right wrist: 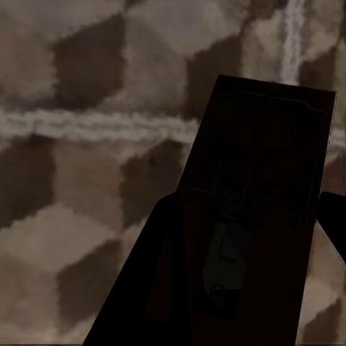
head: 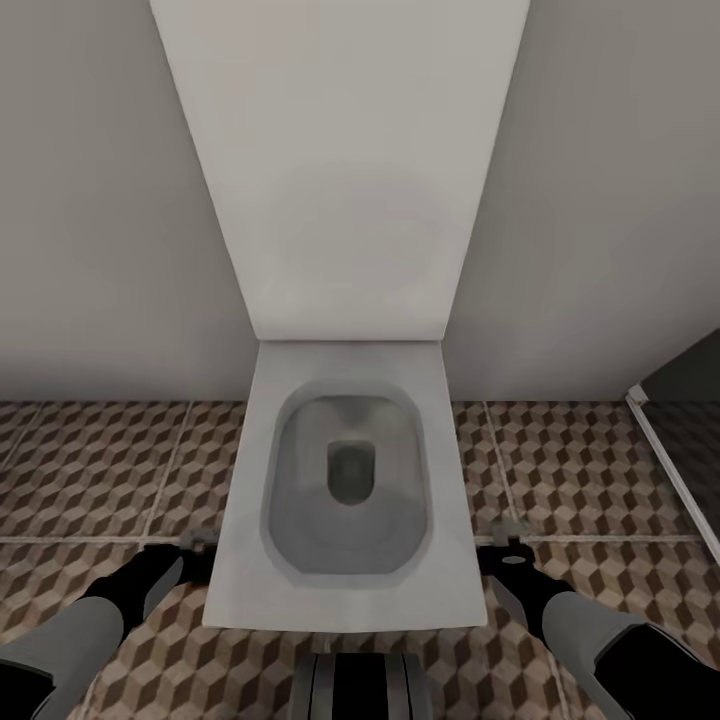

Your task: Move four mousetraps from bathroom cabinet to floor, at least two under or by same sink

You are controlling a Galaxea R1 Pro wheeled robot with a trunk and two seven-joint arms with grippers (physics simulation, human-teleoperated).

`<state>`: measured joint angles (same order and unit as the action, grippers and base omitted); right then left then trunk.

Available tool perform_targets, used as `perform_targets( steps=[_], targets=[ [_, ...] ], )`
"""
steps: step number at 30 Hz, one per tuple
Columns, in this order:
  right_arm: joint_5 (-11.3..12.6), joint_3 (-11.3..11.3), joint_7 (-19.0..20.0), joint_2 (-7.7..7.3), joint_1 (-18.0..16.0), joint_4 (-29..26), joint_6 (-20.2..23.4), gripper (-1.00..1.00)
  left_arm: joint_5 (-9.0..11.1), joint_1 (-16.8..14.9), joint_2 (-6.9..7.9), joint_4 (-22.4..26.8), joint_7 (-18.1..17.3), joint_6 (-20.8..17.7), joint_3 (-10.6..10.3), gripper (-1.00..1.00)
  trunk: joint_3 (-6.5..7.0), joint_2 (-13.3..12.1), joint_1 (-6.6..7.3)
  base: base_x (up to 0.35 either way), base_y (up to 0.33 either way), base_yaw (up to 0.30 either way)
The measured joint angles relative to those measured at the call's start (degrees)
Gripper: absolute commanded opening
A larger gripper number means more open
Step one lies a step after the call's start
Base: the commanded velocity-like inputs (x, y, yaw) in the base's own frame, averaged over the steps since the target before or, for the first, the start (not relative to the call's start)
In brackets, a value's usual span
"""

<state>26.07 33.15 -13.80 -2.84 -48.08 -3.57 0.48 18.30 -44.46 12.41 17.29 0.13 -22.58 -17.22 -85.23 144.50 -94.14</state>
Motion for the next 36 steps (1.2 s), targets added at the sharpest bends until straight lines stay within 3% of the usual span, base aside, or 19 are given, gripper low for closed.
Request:
perform_targets(
  steps=[3, 8, 20, 25, 31, 36],
  targets=[
    [0.0, 0.0, 0.0, -0.31, 0.0, 0.0, 0.0, -1.00, 0.0, 0.0, 0.01, 0.0, 0.0, 0.0, 0.0, -1.00, -0.67, 0.0, -0.08, 0.000, 0.000, 0.000],
    [0.0, 0.0, 0.0, -1.08, 0.0, -0.1, 0.0, -1.00, 0.0, 0.0, -0.02, 0.0, 0.1, 0.0, 0.0, -1.00, -0.67, 0.0, -0.07, 0.000, 0.000, 0.000],
    [0.0, 0.0, 0.0, -1.16, 0.0, -0.2, 0.0, -1.00, 0.0, 0.0, 0.01, 0.0, 0.0, 0.0, 0.0, -1.00, -1.34, 0.1, -0.15, 0.000, 0.000, 0.000],
    [0.0, 0.0, 0.0, -1.10, 0.0, -0.2, 0.0, -1.00, 0.0, 0.0, 0.02, 0.0, 0.0, 0.0, 0.0, -1.00, -2.44, 0.1, -0.28, 0.000, 0.000, 0.000],
    [0.0, 0.0, 0.0, -1.09, 0.0, -0.3, 0.0, -1.00, 0.0, 0.0, 0.02, 0.0, 0.0, 0.0, 0.0, -1.00, -2.44, 0.2, -0.28, 0.000, 0.000, 0.000],
    [0.0, 0.0, 0.0, -1.10, 0.0, -0.3, 0.0, -1.00, 0.0, 0.0, 0.02, 0.0, 0.0, 0.0, 0.0, -1.00, -3.55, 0.2, -0.41, 0.000, 0.000, 0.000]
  ],
)
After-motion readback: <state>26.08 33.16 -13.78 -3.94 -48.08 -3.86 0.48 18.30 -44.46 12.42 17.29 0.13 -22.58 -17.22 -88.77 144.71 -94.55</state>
